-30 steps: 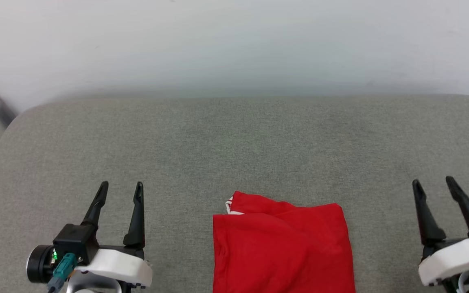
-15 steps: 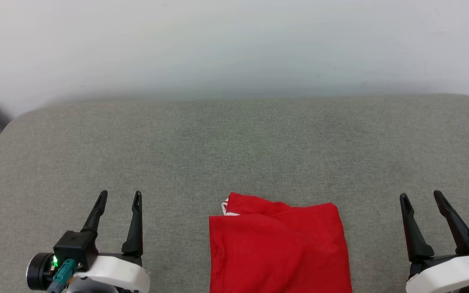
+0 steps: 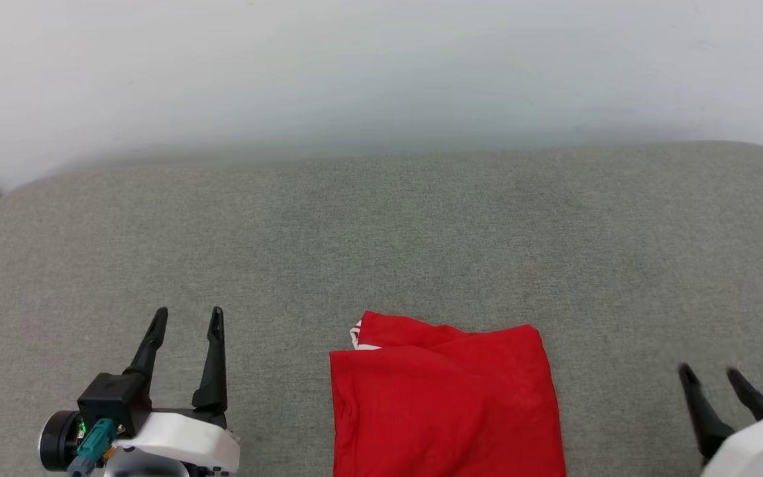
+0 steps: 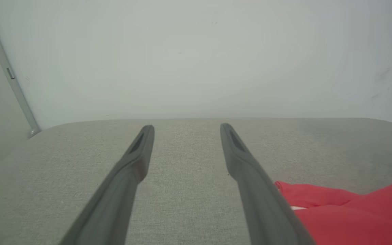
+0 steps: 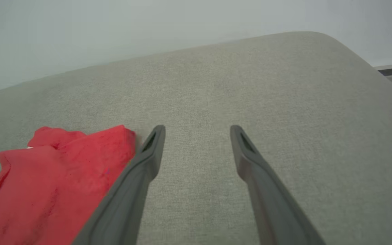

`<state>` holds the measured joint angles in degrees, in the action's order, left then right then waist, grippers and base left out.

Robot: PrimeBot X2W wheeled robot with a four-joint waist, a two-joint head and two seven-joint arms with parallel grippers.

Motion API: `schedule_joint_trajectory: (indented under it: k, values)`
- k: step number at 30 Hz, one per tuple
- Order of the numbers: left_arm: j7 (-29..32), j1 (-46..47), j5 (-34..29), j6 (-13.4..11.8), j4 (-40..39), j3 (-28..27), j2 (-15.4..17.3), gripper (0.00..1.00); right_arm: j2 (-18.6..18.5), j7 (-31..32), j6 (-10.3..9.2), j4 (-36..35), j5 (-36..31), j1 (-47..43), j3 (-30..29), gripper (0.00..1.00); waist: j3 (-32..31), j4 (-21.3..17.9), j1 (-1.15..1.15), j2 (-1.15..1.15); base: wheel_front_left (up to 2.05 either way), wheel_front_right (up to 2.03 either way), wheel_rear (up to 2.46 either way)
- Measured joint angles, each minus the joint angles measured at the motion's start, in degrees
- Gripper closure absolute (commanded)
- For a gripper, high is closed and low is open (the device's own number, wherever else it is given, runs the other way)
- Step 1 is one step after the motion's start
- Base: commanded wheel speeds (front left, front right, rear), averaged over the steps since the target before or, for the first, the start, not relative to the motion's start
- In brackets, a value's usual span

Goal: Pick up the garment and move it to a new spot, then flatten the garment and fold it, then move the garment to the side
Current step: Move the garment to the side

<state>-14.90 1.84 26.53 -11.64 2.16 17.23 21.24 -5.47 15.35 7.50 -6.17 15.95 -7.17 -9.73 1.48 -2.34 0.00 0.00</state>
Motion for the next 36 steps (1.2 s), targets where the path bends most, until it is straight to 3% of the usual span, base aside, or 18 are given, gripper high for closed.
schedule_joint_trajectory:
  k: [9, 17, 21, 25, 28, 29, 30, 31, 36]
  values:
    - [-0.01, 1.47, -1.49, 0.54, -1.42, -0.88, -1.59, 0.00, -4.03, 19.84, 0.00, 11.71, 10.87, 2.91, -9.10, 0.00, 2.67, 0.53, 0.00, 0.00, 0.00, 0.00, 0.00]
    - [-0.08, 3.35, -2.69, 1.94, -1.83, -1.81, -2.89, 0.00, 2.09, 40.49, 0.00, 16.67, 31.54, 9.35, -11.51, 0.00, 6.51, 2.12, 0.00, 0.00, 0.00, 0.00, 0.00]
    - [-0.08, 4.53, -3.25, 2.75, -1.75, -2.15, -3.70, 0.00, 2.22, 43.55, 0.00, 19.61, 38.58, 12.68, -8.89, 0.00, 8.50, 3.07, 0.00, 0.00, 0.00, 0.00, 0.00]
    - [-0.08, 5.60, -3.86, 3.81, -1.23, -2.12, -4.37, 0.00, 2.33, 41.44, 0.04, 24.51, 45.66, 15.07, -3.54, 0.00, 9.92, 4.35, 0.00, 0.00, 0.00, 0.00, 0.00]
    - [-0.08, 6.21, -4.30, 4.49, -0.74, -2.21, -4.88, 0.00, 2.07, 39.39, 0.04, 26.42, 47.01, 16.30, -0.44, 0.00, 10.52, 5.37, 0.00, 0.00, 0.00, 0.00, 0.00]
    - [-0.08, 6.33, -4.54, 4.58, -0.68, -2.34, -4.98, 0.00, 1.97, 38.87, 0.04, 26.74, 46.82, 16.57, 0.20, 0.18, 10.65, 5.61, 0.00, 0.00, 0.00, 0.00, 0.00]
    - [-0.09, 6.43, -4.97, 4.58, -0.51, -2.37, -4.99, 0.00, 1.90, 38.30, 0.05, 26.89, 46.37, 16.82, 0.77, 0.62, 10.70, 5.79, 0.00, 0.00, 0.00, 0.00, 0.00]
    - [-0.08, 6.44, -5.44, 4.58, -0.26, -2.37, -4.95, 0.00, 1.88, 37.72, 0.05, 26.96, 46.00, 16.97, 1.15, 0.99, 10.65, 5.89, 0.00, 0.00, 0.00, 0.00, 0.00]
    - [-0.08, 6.25, -6.05, 4.68, 0.53, -2.88, -5.27, 0.00, 1.85, 35.41, 0.04, 27.10, 42.22, 17.47, 2.86, 1.00, 9.54, 5.86, 0.00, 0.00, 0.00, 0.00, 0.00]
